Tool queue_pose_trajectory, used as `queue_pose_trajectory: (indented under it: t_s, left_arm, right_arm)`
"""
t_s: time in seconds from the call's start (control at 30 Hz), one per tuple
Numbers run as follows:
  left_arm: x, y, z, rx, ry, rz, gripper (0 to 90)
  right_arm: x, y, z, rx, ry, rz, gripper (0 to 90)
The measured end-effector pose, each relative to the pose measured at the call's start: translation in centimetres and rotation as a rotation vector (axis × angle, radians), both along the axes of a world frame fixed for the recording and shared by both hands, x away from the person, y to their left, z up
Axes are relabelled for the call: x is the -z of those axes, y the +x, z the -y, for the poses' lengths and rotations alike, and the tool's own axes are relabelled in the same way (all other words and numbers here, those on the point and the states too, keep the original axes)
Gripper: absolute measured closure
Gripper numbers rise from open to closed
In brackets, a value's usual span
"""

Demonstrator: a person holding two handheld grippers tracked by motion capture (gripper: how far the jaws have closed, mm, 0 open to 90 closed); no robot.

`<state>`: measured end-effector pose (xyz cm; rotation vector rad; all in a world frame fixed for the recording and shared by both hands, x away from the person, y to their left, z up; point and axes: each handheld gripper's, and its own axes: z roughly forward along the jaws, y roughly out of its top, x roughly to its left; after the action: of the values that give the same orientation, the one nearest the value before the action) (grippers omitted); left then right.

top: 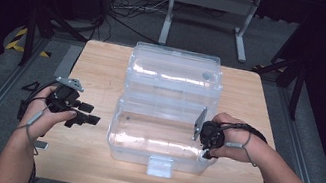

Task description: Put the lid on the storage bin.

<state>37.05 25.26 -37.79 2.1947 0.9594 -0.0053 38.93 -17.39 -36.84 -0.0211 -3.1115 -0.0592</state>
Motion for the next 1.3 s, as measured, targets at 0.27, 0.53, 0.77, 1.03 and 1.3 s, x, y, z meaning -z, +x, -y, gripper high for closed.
queue_pose_trajectory:
  t_s: [0.27,0.53,0.77,1.03,1.3]
  left_arm:
    - [0.1,0.0,0.1,-0.002,0.007,-0.003,41.0]
    - [0.2,0.0,0.2,-0.003,0.009,-0.008,41.0]
    - [0.3,0.1,0.2,-0.002,0.014,-0.014,40.8]
    - [0.3,0.1,0.2,0.0,0.013,-0.017,40.8]
    - [0.2,0.0,0.2,-0.001,0.012,-0.016,40.7]
  right_arm:
    - [1.2,0.0,-0.1,-0.006,-0.025,-0.006,71.3]
    - [1.7,0.0,-0.2,-0.009,-0.039,-0.001,71.3]
    - [2.1,0.1,-0.2,-0.017,-0.046,-0.007,71.3]
    - [2.2,0.1,-0.3,-0.02,-0.048,-0.017,69.8]
    - [1.2,-0.3,-0.2,-0.009,-0.024,-0.009,67.1]
